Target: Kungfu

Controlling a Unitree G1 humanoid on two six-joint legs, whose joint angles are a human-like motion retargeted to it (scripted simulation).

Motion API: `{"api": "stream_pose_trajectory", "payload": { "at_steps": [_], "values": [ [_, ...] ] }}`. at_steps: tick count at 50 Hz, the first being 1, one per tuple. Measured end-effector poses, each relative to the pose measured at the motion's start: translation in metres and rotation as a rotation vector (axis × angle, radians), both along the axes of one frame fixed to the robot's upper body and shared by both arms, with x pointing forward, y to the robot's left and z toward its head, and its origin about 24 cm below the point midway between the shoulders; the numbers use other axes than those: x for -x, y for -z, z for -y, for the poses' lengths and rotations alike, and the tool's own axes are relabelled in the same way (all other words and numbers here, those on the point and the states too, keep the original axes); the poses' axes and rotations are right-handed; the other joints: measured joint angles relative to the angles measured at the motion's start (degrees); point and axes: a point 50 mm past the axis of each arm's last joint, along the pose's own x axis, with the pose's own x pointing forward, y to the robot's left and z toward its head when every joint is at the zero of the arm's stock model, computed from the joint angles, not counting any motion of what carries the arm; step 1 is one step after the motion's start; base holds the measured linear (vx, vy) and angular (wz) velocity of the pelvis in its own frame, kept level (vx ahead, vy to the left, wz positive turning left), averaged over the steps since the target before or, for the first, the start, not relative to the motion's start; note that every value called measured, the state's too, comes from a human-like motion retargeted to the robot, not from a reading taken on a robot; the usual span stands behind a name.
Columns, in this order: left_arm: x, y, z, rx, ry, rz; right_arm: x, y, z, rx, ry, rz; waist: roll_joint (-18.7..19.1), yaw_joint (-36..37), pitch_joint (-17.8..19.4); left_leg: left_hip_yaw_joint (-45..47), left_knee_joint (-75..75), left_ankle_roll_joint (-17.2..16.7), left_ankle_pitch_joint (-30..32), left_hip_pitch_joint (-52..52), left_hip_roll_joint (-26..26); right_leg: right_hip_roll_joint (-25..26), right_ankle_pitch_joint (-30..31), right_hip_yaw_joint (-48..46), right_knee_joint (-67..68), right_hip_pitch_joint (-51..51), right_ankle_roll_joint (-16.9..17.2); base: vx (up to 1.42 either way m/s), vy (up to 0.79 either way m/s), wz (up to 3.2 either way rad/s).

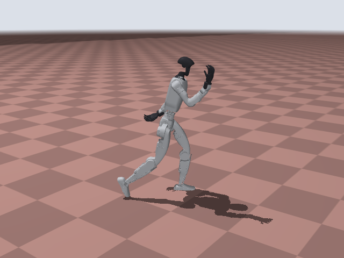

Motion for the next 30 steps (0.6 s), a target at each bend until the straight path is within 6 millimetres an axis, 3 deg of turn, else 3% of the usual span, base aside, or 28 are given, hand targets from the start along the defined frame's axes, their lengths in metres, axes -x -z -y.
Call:
{"api": "stream_pose_trajectory", "payload": {
  "at_steps": [5, 8, 11, 13, 15, 16, 18, 20, 23, 27, 30],
  "values": [
    [-0.041, 0.005, -0.053, -0.1, 0.156, 0.148, 0.001, 0.013, 0.007, 0.062, 0.128, -0.046, 4.0, -5.0, 1.5, -1.7, -12.1, -1.2, 3.5, 11.0, -1.9, 3.8, -15.4, -3.4, 13.1, -11.9, -3.0, 0.4, -0.01, 1.07],
    [-0.061, 0.002, -0.08, -0.163, 0.183, 0.199, -0.001, 0.016, 0.008, 0.095, 0.171, -0.067, 4.7, -6.2, 2.5, -1.2, -17.6, -2.5, 3.9, 17.9, -2.4, 8.1, -21.0, 0.9, 10.3, -16.6, -3.6, 0.39, -0.11, 0.59],
    [-0.074, -0.003, -0.099, -0.21, 0.196, 0.238, -0.004, 0.018, 0.007, 0.11, 0.176, -0.093, 4.5, -8.7, 3.5, -2.1, -20.4, -3.5, 3.2, 23.8, -4.5, 8.1, -25.5, 3.2, 2.1, -19.5, -7.1, 0.46, -0.15, 0.8],
    [-0.08, -0.006, -0.108, -0.233, 0.208, 0.251, -0.007, 0.02, 0.005, 0.12, 0.168, -0.111, 3.8, -11.6, 4.2, -3.8, -20.1, -3.4, 2.1, 26.9, -6.9, 5.6, -26.8, 3.7, -5.7, -19.8, -11.0, 0.47, -0.15, 1.26],
    [-0.085, -0.008, -0.114, -0.238, 0.235, 0.259, -0.009, 0.022, 0.004, 0.133, 0.173, -0.128, 1.6, -14.2, 5.1, -5.2, -18.0, -3.0, 0.3, 30.1, -10.7, 2.1, -22.9, 6.1, -15.1, -17.2, -15.2, 0.5, -0.18, 1.24],
    [-0.086, -0.009, -0.117, -0.236, 0.253, 0.257, -0.011, 0.024, 0.003, 0.134, 0.176, -0.143, 1.0, -14.2, 5.0, -5.3, -16.0, -3.5, -0.6, 30.9, -11.2, 2.8, -20.5, 8.1, -16.2, -14.9, -16.9, 0.48, -0.23, 0.74],
    [-0.088, -0.011, -0.121, -0.238, 0.297, 0.253, -0.014, 0.029, 0.006, 0.125, 0.191, -0.178, 0.0, -12.8, 4.1, -4.3, -10.0, -4.4, -1.9, 30.6, -11.5, 0.1, -22.2, 1.9, -14.4, -12.3, -18.5, 0.49, -0.35, 0.22],
    [-0.091, -0.01, -0.12, -0.232, 0.356, 0.266, -0.015, 0.036, 0.025, 0.106, 0.245, -0.219, -0.7, -7.5, 2.5, 0.1, -4.1, -6.4, 1.0, 29.5, -10.0, -1.3, -23.6, -2.7, -15.4, -9.8, -20.1, 0.49, -0.35, -0.22],
    [-0.075, 0.0, -0.095, -0.207, 0.268, 0.294, -0.016, 0.041, 0.031, 0.088, 0.235, -0.248, -1.9, -5.5, 2.1, 10.1, 2.9, -10.8, 8.1, 28.9, -7.2, -1.3, -24.2, -1.7, -17.0, -6.3, -20.3, 0.42, -0.2, -0.06],
    [-0.025, 0.002, -0.052, -0.116, 0.15, 0.165, -0.02, 0.041, 0.02, 0.108, 0.196, -0.272, -3.2, -8.0, 0.3, 9.1, 10.1, -18.0, 12.8, 21.7, -12.7, -2.7, -24.4, -2.5, -21.4, -1.6, -20.0, 0.48, -0.22, 0.38],
    [0.013, -0.006, -0.026, -0.042, 0.139, 0.041, -0.018, 0.038, 0.019, 0.139, 0.206, -0.249, -3.8, -5.4, -1.9, 12.4, 9.8, -17.7, 14.4, 15.7, -12.4, -2.6, -25.9, -2.4, -23.1, -0.3, -20.3, 0.61, -0.28, -0.24]
  ]
}}
